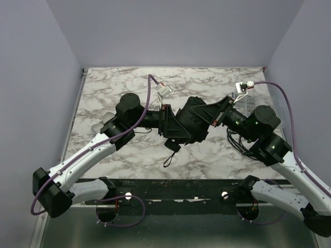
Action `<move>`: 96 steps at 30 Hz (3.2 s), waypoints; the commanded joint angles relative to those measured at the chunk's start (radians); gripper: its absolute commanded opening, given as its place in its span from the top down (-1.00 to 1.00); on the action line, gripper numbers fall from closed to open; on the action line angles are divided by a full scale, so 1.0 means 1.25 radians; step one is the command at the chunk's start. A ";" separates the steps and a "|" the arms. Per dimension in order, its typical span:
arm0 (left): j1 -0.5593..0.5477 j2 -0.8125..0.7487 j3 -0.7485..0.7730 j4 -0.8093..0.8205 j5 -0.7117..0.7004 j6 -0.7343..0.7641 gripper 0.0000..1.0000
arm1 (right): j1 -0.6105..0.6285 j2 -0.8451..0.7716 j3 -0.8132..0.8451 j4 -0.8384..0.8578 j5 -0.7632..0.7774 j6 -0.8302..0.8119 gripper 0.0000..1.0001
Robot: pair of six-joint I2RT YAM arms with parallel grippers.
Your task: Open the umbrella
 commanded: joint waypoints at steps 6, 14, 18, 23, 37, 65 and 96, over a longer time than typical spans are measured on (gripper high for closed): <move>-0.006 -0.038 0.157 -0.384 -0.167 0.340 -0.97 | 0.007 0.034 0.115 -0.101 0.102 -0.043 0.99; -0.033 -0.125 0.172 -0.590 -0.572 0.522 -0.97 | 0.007 0.099 0.303 -0.209 0.311 -0.006 0.99; -0.056 -0.172 0.136 -0.558 -0.631 0.551 -0.97 | 0.007 0.148 0.361 -0.253 0.298 0.011 0.99; -0.093 -0.201 0.123 -0.515 -0.664 0.595 -0.97 | 0.007 0.167 0.358 -0.262 0.277 0.025 0.99; -0.153 -0.101 0.173 -0.513 -0.659 0.701 -0.90 | 0.006 0.189 0.371 -0.298 0.224 0.049 0.99; -0.182 -0.117 0.089 -0.533 -0.671 0.720 1.00 | 0.005 0.244 0.497 -0.429 0.336 -0.068 0.99; -0.181 -0.075 0.164 -0.664 -0.679 0.730 -0.49 | 0.000 0.268 0.510 -0.444 0.249 -0.054 0.99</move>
